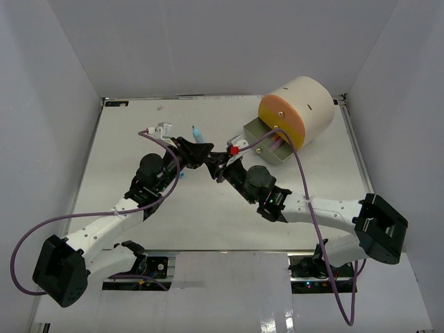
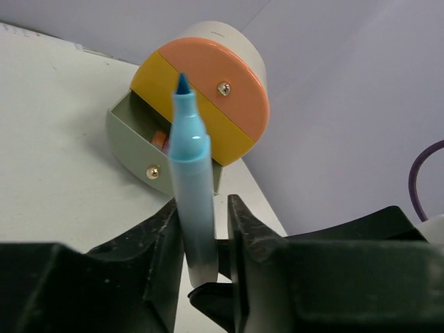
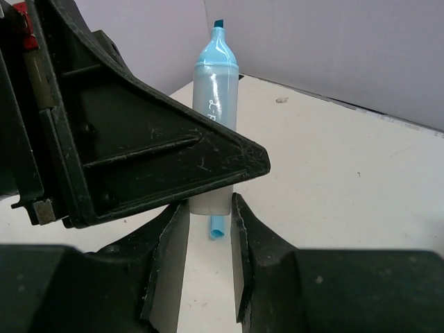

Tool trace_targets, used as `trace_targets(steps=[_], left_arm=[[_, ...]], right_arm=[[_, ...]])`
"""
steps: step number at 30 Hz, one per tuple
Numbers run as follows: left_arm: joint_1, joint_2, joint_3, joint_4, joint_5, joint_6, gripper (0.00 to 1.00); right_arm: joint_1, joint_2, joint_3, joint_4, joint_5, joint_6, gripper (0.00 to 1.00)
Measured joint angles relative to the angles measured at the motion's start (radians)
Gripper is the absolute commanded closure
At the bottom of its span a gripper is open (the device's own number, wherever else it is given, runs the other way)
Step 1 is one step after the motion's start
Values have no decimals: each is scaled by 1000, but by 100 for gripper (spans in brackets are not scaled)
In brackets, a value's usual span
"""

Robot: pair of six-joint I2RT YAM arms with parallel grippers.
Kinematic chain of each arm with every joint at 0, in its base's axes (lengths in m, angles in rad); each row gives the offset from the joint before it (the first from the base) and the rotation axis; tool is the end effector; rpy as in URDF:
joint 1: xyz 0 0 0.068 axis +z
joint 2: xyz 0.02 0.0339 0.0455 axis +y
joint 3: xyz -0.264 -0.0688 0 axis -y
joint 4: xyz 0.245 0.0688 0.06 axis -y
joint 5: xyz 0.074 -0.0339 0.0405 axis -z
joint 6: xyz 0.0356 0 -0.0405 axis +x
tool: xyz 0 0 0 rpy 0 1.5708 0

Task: Sort the stationery into containers
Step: Move the pen cap to the center of the board.

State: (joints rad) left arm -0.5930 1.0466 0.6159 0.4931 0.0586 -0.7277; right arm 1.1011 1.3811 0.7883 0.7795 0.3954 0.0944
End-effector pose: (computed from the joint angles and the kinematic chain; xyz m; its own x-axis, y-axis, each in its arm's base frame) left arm 0.2019 -0.1386 0.3011 -0.3647 -0.5549 -0.7477 0.4872 0.5706 -0.6611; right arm 0.1534 0.2719 0.3055 0.0222 0.2360 -0.9715 -0.6566 0.7362 0.1638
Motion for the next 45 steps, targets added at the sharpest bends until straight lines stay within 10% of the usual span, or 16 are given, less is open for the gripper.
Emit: trace_targets(steps=[6, 13, 20, 33, 45], left_arm=[[0, -1, 0, 9, -9, 14, 82], [-4, -14, 0, -23, -29, 57, 92], [48, -53, 28, -133, -80, 146, 93], [382, -99, 111, -429, 0, 266, 96], [436, -170, 85, -577, -102, 346, 93]], right_arm=[[3, 0, -2, 10, 2, -1, 90], [6, -10, -20, 3, -2, 2, 39], [-5, -19, -33, -84, -50, -1, 9], [-108, 227, 249, -459, -388, -96, 12], [-108, 620, 584, -636, -459, -196, 20]])
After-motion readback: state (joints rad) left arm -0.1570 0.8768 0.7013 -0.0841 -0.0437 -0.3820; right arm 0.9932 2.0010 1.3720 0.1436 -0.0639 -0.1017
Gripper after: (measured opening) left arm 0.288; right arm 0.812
